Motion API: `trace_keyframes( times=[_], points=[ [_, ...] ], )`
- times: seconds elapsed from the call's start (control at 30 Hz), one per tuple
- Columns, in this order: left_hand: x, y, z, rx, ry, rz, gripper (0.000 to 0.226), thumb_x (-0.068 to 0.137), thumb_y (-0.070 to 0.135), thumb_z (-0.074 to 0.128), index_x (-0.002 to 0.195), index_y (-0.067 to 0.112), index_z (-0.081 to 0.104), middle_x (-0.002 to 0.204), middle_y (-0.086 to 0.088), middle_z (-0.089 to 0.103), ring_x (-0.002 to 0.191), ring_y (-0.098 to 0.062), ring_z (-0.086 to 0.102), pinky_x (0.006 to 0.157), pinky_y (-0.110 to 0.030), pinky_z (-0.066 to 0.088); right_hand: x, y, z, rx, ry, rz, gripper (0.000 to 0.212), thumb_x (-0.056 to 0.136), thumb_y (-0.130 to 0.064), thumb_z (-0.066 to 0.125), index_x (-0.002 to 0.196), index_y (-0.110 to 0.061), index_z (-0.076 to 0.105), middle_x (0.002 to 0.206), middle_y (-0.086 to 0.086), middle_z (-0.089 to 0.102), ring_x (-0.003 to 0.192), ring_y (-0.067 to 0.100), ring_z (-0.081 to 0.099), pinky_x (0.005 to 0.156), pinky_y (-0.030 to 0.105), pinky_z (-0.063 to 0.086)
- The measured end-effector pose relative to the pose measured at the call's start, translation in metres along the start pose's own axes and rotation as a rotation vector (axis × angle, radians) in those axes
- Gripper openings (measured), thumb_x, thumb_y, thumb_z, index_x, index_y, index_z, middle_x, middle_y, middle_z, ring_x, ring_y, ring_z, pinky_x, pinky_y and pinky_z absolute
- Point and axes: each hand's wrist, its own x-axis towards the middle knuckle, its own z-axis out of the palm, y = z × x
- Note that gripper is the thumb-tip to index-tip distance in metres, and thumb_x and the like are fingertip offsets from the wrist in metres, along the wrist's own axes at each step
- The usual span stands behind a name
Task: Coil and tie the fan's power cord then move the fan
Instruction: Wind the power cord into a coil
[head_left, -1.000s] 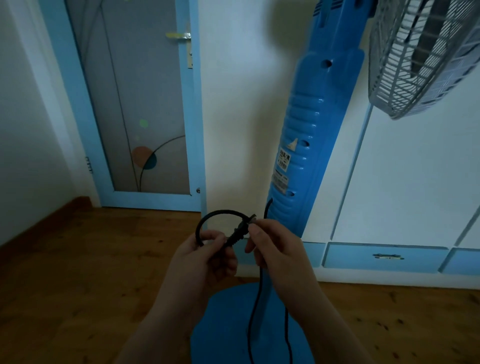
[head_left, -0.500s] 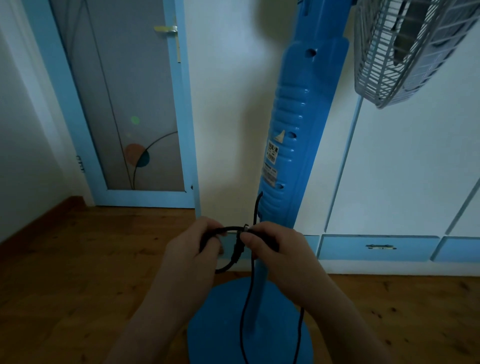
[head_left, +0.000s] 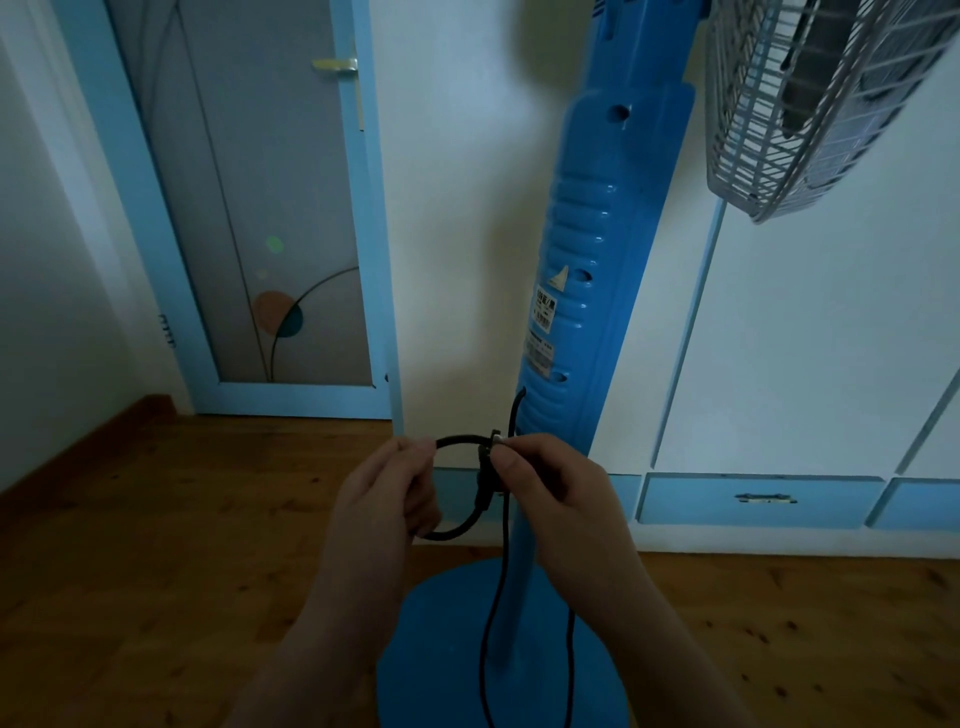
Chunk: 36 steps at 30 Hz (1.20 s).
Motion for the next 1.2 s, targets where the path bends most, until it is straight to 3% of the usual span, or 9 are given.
trace_keyframes(
  times=[0.1,0.2,0.3,0.4,0.57,0.73,0.9,1.03,1.2],
  points=[
    [-0.002,-0.004,-0.004,0.084,-0.020,-0.005,0.037,0.099,0.023,0.047,0.063,0.013,0.047,0.059,-0.003,0.038,0.054,-0.018,0.034,0.058,-0.035,0.033,0.001,0.001,-0.002,-0.072,-0.010,-0.010,0.011,0.092,-0.041,0.062,0.094,-0.034,0.070,0.088,-0.014,0.071,0.087,0.004,0.065,0.074,0.016,0.051],
    [-0.001,-0.003,-0.014,0.406,-0.047,0.094,0.021,0.097,0.021,0.052,0.085,0.026,0.069,0.079,0.007,0.063,0.074,-0.007,0.058,0.065,-0.018,0.047,0.002,-0.001,-0.007,-0.211,-0.037,-0.026,0.008,0.091,-0.040,0.063,0.094,-0.036,0.069,0.087,-0.017,0.069,0.088,-0.001,0.062,0.074,0.012,0.048],
    [0.001,0.003,-0.021,0.752,-0.199,0.199,0.029,0.089,0.030,0.063,0.114,0.043,0.060,0.103,0.029,0.061,0.098,0.008,0.057,0.074,-0.013,0.048,0.003,-0.005,-0.008,-0.384,-0.081,-0.087,0.018,0.091,-0.046,0.059,0.097,-0.034,0.070,0.089,-0.016,0.064,0.087,0.000,0.058,0.072,0.016,0.047],
    [-0.001,0.005,-0.018,0.822,-0.300,0.235,0.027,0.082,0.041,0.068,0.108,0.046,0.060,0.099,0.032,0.061,0.088,0.004,0.059,0.067,-0.013,0.049,0.002,-0.009,-0.006,-0.472,-0.131,-0.140,0.029,0.089,-0.052,0.055,0.098,-0.030,0.070,0.087,-0.015,0.061,0.084,0.002,0.056,0.070,0.019,0.046],
    [-0.001,0.001,-0.019,0.692,-0.285,0.194,0.013,0.088,0.032,0.069,0.101,0.033,0.069,0.088,0.008,0.070,0.080,-0.012,0.065,0.067,-0.031,0.055,0.002,-0.011,-0.005,-0.496,-0.150,-0.152,0.020,0.092,-0.047,0.058,0.099,-0.031,0.069,0.087,-0.016,0.059,0.085,0.001,0.055,0.070,0.014,0.043],
    [-0.002,0.002,-0.020,0.549,-0.173,0.182,0.027,0.076,0.051,0.064,0.094,0.032,0.069,0.087,0.012,0.067,0.081,-0.006,0.062,0.066,-0.015,0.050,0.001,-0.011,-0.004,-0.345,-0.052,-0.115,0.016,0.091,-0.047,0.059,0.097,-0.034,0.066,0.084,-0.014,0.065,0.082,0.003,0.060,0.068,0.014,0.048],
    [-0.001,0.006,-0.019,0.158,-0.108,0.073,0.038,0.069,0.053,0.068,0.087,0.019,0.069,0.067,0.004,0.057,0.064,-0.011,0.053,0.065,-0.029,0.044,-0.001,-0.006,-0.005,-0.146,-0.148,0.012,0.018,0.096,-0.046,0.053,0.094,-0.034,0.066,0.086,-0.007,0.070,0.080,0.009,0.066,0.071,0.028,0.054],
    [-0.001,0.006,-0.011,-0.067,-0.057,-0.002,0.036,0.071,0.042,0.071,0.084,0.010,0.062,0.064,0.000,0.047,0.061,-0.013,0.043,0.066,-0.033,0.036,-0.006,-0.004,0.003,-0.004,-0.258,0.105,0.012,0.096,-0.031,0.061,0.098,-0.022,0.069,0.090,-0.002,0.074,0.083,0.011,0.070,0.078,0.025,0.056],
    [-0.002,-0.002,0.003,-0.237,0.028,-0.054,0.037,0.072,0.035,0.073,0.092,0.006,0.062,0.070,-0.006,0.049,0.067,-0.017,0.046,0.070,-0.034,0.038,-0.005,-0.005,0.011,0.059,-0.166,0.118,0.015,0.098,-0.021,0.058,0.090,-0.018,0.070,0.082,-0.004,0.073,0.075,0.006,0.065,0.070,0.019,0.050]
  ],
)
